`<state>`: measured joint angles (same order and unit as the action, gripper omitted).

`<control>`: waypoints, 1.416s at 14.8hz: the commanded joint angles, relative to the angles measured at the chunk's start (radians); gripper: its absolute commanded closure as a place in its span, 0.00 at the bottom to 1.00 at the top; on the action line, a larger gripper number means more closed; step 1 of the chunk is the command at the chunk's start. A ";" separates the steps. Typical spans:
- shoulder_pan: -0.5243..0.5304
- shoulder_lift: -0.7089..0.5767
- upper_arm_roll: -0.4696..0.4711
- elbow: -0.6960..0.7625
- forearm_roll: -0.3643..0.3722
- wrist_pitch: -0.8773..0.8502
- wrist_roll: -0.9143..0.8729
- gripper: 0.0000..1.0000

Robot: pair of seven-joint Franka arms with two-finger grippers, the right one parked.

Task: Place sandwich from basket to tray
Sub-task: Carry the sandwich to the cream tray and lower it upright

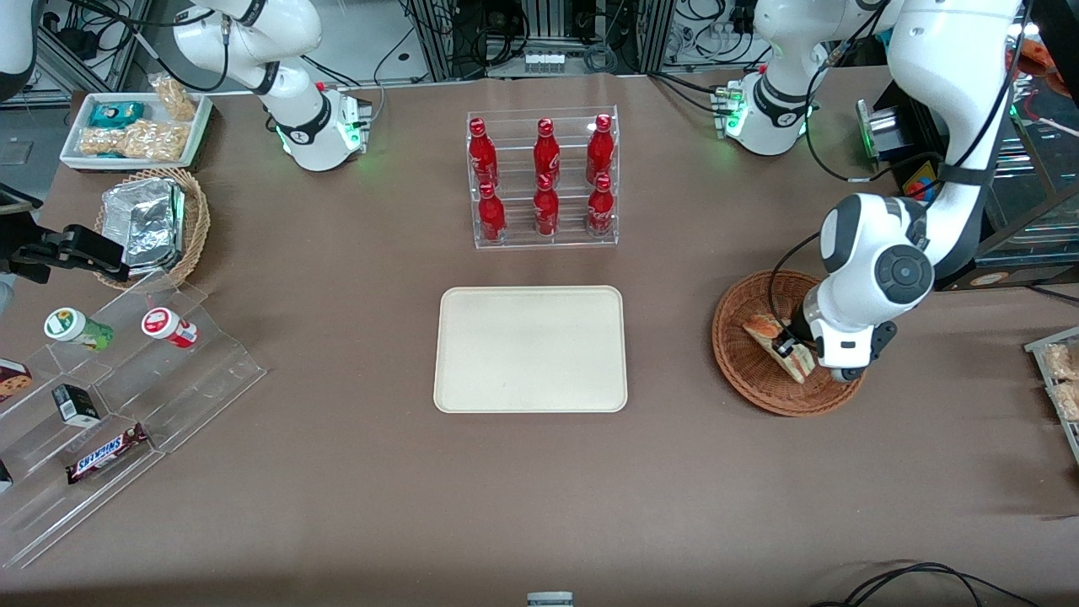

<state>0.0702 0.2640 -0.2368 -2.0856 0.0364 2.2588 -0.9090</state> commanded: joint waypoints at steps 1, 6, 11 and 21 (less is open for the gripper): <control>-0.062 -0.054 -0.016 0.089 0.020 -0.117 0.016 0.96; -0.333 0.148 -0.030 0.386 0.099 -0.143 0.073 0.95; -0.527 0.429 -0.044 0.630 0.079 -0.139 0.068 0.93; -0.654 0.549 -0.044 0.740 0.085 -0.058 0.067 0.02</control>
<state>-0.5672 0.8037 -0.2875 -1.3861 0.1099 2.2086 -0.8457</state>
